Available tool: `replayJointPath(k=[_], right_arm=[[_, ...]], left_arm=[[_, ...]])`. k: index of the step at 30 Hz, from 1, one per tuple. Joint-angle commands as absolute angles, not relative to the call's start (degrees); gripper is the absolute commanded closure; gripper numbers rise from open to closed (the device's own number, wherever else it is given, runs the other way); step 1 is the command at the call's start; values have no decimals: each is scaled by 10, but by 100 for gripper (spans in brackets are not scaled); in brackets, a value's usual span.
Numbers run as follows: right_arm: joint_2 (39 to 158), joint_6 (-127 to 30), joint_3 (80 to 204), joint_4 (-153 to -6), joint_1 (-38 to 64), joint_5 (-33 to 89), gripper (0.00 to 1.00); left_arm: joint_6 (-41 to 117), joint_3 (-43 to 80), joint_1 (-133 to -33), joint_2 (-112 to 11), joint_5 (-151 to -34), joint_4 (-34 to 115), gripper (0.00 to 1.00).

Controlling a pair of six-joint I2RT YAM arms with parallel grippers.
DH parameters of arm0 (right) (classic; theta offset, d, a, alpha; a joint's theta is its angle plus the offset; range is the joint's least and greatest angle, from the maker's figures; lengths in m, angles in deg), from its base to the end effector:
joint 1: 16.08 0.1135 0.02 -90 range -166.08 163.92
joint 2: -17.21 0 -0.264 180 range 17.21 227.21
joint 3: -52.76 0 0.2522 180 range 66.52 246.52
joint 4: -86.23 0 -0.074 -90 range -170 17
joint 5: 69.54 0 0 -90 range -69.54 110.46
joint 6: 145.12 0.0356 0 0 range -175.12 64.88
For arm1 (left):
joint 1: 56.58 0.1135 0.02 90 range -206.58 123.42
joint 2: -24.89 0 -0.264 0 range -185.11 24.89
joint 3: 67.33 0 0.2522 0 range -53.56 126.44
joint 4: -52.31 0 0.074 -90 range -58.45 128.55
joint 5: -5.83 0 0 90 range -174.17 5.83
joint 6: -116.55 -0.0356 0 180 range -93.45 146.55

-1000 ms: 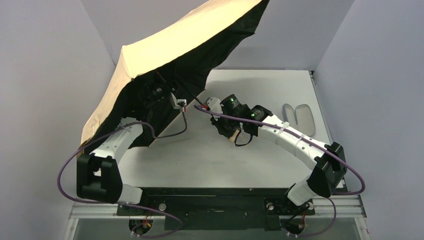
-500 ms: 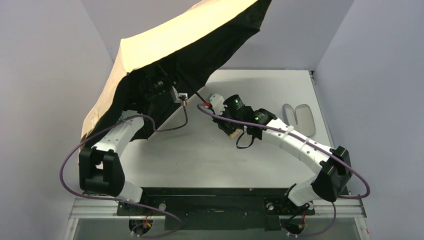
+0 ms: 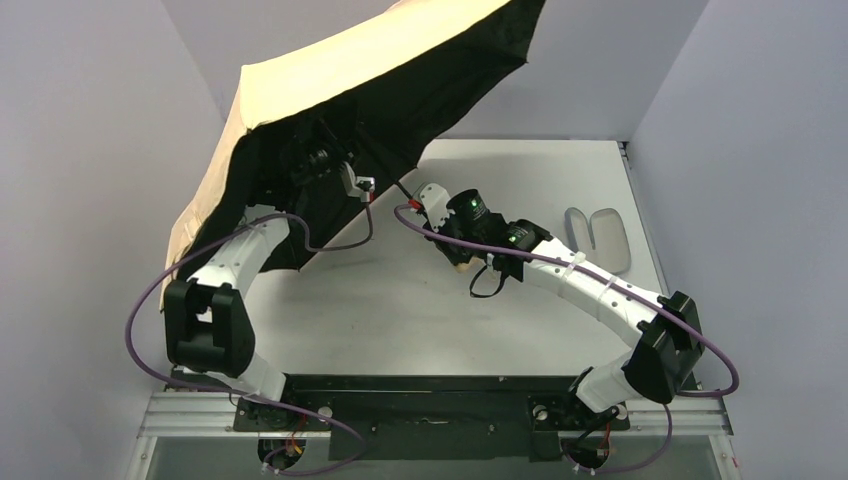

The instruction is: Open the umbrella

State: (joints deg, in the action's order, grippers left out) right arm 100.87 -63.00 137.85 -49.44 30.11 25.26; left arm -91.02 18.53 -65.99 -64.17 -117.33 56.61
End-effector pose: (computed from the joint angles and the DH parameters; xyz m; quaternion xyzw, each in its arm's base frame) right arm 0.2216 0.2353 0.3077 -0.4312 0.8082 0.1672 0.3645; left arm 0.3631 -0.0799 0.3654 0.6915 0.1173 0.4368 0.5632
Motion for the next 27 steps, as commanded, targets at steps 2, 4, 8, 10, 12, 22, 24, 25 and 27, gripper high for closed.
replayJointPath(k=[2, 4, 8, 10, 12, 22, 24, 25, 27], right_arm=[[959, -763, 1318, -143, 331, 323, 100], [961, -764, 1318, -142, 331, 324, 100], [962, -766, 1318, -140, 331, 324, 100], [962, -766, 1318, -139, 331, 324, 100], [961, -767, 1317, -138, 331, 323, 100], [955, -760, 1323, -155, 325, 335, 100], [958, -744, 1345, -171, 317, 349, 100], [961, -732, 1352, -181, 314, 360, 100], [970, -713, 1376, -196, 302, 383, 100]], left_arm=[[-917, 324, -479, -685, -798, 692, 83], [-919, 336, -474, -693, -797, 690, 83], [-920, 367, -467, -712, -785, 683, 83], [-921, 384, -464, -723, -781, 680, 83], [-922, 404, -461, -734, -770, 673, 82], [-908, 373, -483, -714, -795, 683, 73], [-909, 348, -512, -699, -809, 690, 72], [-909, 333, -523, -692, -811, 692, 72], [-911, 311, -564, -686, -819, 701, 70]])
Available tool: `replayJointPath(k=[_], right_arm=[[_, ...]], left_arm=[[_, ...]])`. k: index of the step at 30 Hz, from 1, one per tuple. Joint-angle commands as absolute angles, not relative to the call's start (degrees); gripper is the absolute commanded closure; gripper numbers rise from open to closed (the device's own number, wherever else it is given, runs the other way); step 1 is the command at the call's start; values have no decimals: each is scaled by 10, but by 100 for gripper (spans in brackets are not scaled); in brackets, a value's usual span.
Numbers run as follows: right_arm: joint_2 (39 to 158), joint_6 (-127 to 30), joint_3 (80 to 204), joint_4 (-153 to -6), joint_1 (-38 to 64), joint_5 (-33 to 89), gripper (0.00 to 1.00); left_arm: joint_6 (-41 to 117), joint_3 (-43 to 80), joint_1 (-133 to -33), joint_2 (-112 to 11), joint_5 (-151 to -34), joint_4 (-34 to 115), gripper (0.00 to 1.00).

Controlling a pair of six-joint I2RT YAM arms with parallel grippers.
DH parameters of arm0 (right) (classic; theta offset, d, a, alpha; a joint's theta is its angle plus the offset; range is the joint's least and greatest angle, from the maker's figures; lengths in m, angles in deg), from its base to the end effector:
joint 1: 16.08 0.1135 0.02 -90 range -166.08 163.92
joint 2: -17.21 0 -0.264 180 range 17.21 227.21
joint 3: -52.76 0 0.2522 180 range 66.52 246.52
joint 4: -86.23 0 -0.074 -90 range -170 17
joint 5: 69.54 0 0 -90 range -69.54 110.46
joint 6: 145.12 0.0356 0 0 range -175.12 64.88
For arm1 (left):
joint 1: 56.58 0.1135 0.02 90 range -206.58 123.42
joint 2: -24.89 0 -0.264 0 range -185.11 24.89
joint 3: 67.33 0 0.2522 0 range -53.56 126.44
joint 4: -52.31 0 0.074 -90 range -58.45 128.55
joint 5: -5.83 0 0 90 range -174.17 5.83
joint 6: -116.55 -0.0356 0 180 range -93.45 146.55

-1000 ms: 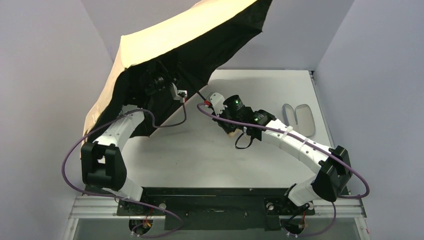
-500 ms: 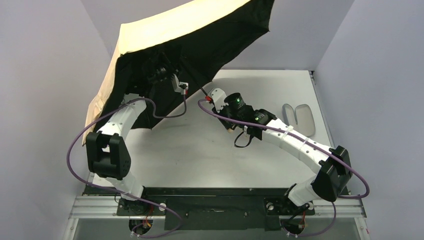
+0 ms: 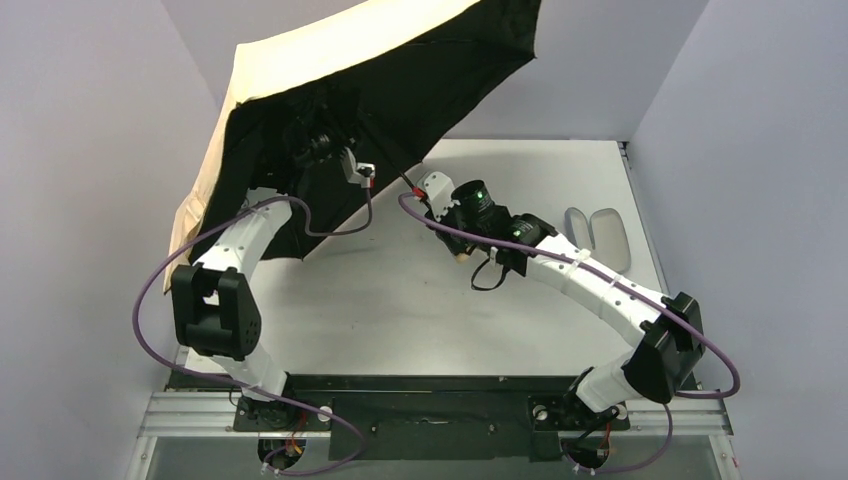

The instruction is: Open the umbrella

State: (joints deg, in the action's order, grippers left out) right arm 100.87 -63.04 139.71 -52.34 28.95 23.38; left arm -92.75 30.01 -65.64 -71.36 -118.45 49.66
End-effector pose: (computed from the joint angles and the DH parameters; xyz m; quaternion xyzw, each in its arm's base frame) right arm 0.2311 0.2339 0.3227 -0.4108 0.7998 0.1608 0.4071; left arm 0.3961 -0.0835 0.3779 0.7060 0.1133 0.4259 0.5544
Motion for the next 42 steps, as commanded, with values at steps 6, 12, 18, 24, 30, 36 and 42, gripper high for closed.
replayJointPath(k=[6, 12, 18, 24, 30, 36, 42], right_arm=[[973, -646, 1424, -253, 262, 468, 100], [934, -550, 1395, -370, 245, 492, 100], [907, -450, 1370, -475, 236, 482, 100], [902, -381, 1362, -558, 219, 455, 100], [900, -342, 1351, -632, 216, 459, 100], [879, -353, 1344, -648, 215, 399, 100], [817, -334, 1275, -740, 217, 252, 100]], left_arm=[[-912, 282, -679, -688, -833, 711, 44], [-903, 263, -729, -693, -863, 716, 25], [-900, 196, -752, -650, -930, 705, 7], [-882, 109, -763, -581, -1002, 681, 3], [-910, 86, -736, -485, -1131, 461, 3], [-878, 27, -732, -440, -1125, 511, 3], [-734, -2, -729, -367, -1069, 475, 3]])
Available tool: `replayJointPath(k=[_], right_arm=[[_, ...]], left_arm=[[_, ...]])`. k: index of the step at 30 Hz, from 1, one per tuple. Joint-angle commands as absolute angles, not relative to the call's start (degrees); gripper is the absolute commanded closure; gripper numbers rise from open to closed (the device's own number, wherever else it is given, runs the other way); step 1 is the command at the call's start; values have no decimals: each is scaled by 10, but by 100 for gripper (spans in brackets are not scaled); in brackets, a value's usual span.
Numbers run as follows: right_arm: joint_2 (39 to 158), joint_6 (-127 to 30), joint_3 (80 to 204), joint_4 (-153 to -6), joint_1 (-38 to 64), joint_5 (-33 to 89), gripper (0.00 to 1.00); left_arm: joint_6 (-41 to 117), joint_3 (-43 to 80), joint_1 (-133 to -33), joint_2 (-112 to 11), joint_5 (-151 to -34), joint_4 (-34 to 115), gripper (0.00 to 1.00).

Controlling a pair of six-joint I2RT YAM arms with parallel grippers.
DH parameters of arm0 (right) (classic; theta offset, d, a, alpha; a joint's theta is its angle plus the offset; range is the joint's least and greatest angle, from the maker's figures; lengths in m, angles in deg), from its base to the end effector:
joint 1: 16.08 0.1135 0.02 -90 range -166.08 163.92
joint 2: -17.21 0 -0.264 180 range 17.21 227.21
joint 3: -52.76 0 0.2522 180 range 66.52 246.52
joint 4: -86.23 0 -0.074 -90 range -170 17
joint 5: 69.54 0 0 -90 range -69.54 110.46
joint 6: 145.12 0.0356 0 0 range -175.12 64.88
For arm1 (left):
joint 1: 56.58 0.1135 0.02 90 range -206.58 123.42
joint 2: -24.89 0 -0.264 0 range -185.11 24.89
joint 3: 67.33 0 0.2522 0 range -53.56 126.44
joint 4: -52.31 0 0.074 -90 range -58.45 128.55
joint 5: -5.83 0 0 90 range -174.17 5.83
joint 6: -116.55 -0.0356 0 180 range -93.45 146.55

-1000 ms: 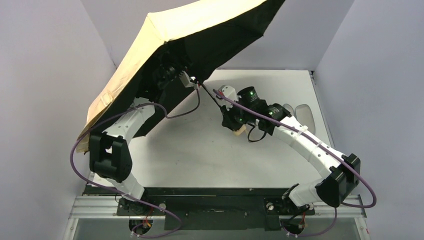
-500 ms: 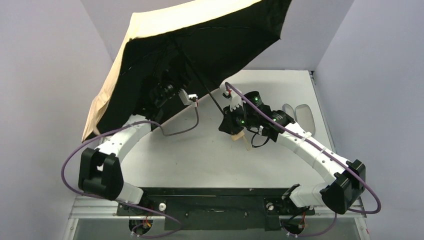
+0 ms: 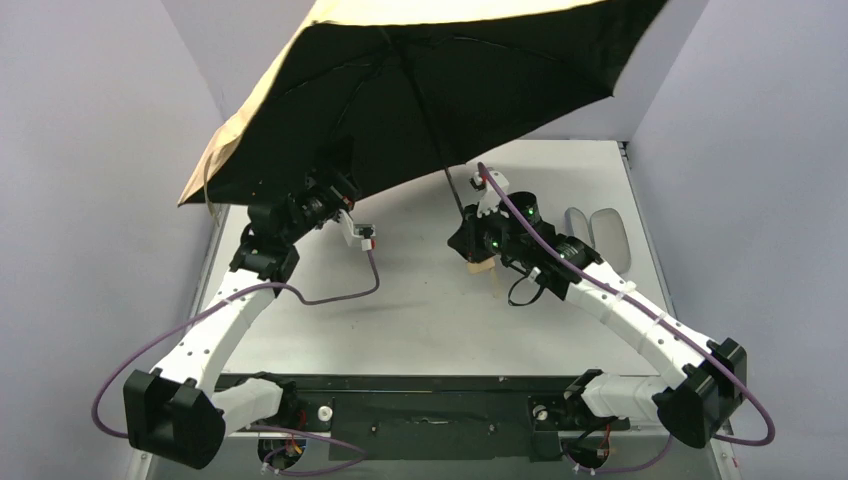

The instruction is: Open the umbrella

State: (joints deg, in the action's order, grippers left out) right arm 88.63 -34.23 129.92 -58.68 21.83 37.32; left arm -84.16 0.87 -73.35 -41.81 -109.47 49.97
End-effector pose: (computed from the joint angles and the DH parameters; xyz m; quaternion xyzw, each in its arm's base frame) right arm 0.2154 0.1808 0.3360 -0.1996 0.8335 0.3554 0.3730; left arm 0.2578 -0.0936 0.3610 0.6913 0.1696 0.3942 0.5814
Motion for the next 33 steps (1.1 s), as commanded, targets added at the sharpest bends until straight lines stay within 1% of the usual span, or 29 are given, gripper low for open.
replayJointPath(k=[1, 4, 8, 9, 10, 11, 13, 15, 18, 22, 25, 28, 32, 33], right_arm=[[811, -332, 1256, -747, 220, 211, 100], [799, -337, 1225, -776, 232, 134, 100], [814, -324, 1193, -804, 254, 10, 100], [827, -317, 1187, -813, 259, -44, 100], [835, -318, 1182, -831, 269, -65, 100], [853, -328, 1179, -859, 273, -93, 100], [879, -359, 1158, -926, 282, -114, 100], [915, -386, 1156, -962, 298, -148, 100], [970, -373, 1186, -954, 315, -201, 100], [1010, -341, 1172, -965, 335, -196, 100], [1028, -327, 1150, -1002, 356, -196, 100], [1055, -309, 1147, -999, 362, -172, 94], [1071, -307, 1143, -998, 367, -139, 86], [1072, -312, 1140, -1000, 367, -127, 81]], left_arm=[[-720, -6, -727, -350, -1055, 461, 3], [-648, -34, -726, -308, -1028, 445, 3], [-563, -63, -727, -259, -979, 411, 3], [-524, -66, -727, -251, -972, 394, 3], [-501, -68, -729, -235, -955, 378, 3], [-445, -69, -728, -228, -945, 354, 3], [-372, -70, -728, -207, -917, 312, 3], [-298, -75, -726, -182, -883, 273, 3], [-228, -86, -719, -121, -867, 178, 3], [-158, -119, -709, -31, -850, 110, 3], [-94, -125, -707, 4, -820, 55, 3], [-72, -125, -708, 37, -836, -14, 3], [-95, -139, -707, 74, -884, -61, 3], [-100, -142, -707, 77, -886, -72, 3]])
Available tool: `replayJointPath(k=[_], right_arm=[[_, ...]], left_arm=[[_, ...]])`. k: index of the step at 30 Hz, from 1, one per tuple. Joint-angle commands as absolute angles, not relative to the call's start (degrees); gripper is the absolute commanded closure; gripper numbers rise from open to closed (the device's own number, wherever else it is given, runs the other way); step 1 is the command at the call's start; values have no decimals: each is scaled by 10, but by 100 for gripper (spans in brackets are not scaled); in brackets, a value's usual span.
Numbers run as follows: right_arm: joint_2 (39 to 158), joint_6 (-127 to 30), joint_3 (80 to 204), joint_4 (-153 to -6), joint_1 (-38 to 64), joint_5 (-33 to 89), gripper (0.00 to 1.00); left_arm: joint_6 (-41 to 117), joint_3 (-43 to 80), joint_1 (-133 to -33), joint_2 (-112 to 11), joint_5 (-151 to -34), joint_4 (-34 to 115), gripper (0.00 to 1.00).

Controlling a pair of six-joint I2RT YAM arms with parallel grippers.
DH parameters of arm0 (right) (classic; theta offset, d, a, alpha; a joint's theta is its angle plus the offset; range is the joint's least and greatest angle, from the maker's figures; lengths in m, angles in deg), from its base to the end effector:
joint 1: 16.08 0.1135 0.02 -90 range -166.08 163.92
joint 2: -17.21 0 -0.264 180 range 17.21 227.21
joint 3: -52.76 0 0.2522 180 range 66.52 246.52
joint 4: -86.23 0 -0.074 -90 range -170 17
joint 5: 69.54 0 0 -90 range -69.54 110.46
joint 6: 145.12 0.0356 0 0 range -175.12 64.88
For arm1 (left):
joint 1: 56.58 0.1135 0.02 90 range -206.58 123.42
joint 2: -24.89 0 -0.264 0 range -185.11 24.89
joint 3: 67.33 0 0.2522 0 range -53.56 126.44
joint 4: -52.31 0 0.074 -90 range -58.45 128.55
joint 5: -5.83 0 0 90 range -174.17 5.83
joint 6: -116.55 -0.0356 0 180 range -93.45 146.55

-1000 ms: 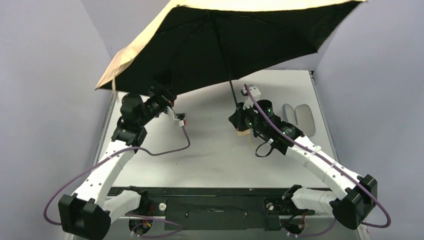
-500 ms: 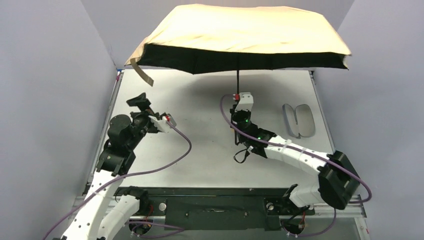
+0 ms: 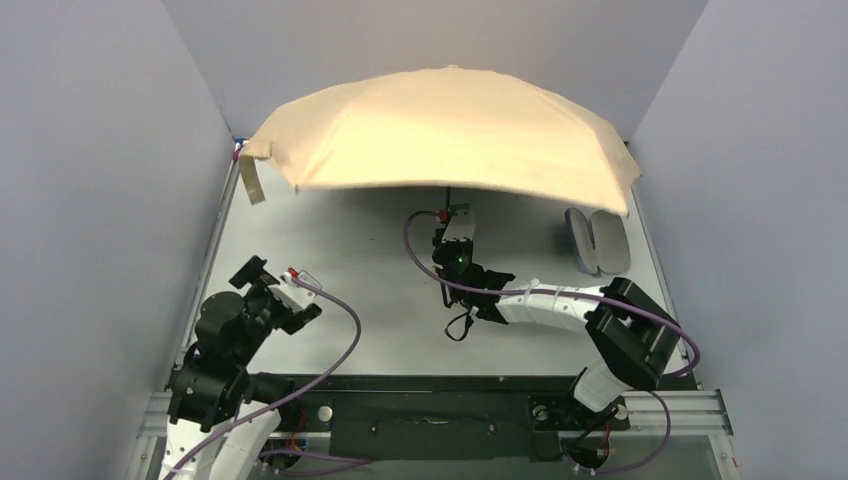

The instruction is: Open the umbrella

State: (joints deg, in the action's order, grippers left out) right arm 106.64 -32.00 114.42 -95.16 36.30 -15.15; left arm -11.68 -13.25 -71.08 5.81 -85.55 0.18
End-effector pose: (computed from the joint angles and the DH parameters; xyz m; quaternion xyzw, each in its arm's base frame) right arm 0.2195 0.2509 0.2142 -0.0484 0.8236 0.1018 0.5559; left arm 0.0790 -0.0213 0.3122 0.3637 0.7176 0.1126 0.5832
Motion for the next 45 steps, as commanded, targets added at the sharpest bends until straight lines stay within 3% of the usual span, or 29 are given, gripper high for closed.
replayJointPath(k=[1, 4, 6, 10, 25, 33, 45], right_arm=[[1075, -316, 1138, -1007, 368, -121, 76], [1073, -333, 1124, -1013, 369, -96, 47], [1066, -340, 1118, -1006, 369, -86, 33], [1021, -366, 1094, -985, 375, -64, 21], [798, -582, 958, -871, 351, 26, 9], [624, -748, 967, -679, 242, 112, 9], [534, -813, 982, -487, 58, 4, 11]], left_arm=[[-104, -147, -707, 78, -886, -75, 3], [-101, -153, -708, 69, -873, -76, 3], [-90, -155, -708, 60, -869, -72, 3], [-70, -151, -707, 44, -884, -74, 3], [42, -81, -708, -101, -828, -106, 3], [64, -24, -705, -261, -798, -120, 3], [55, -79, -629, -326, -771, -19, 3]])
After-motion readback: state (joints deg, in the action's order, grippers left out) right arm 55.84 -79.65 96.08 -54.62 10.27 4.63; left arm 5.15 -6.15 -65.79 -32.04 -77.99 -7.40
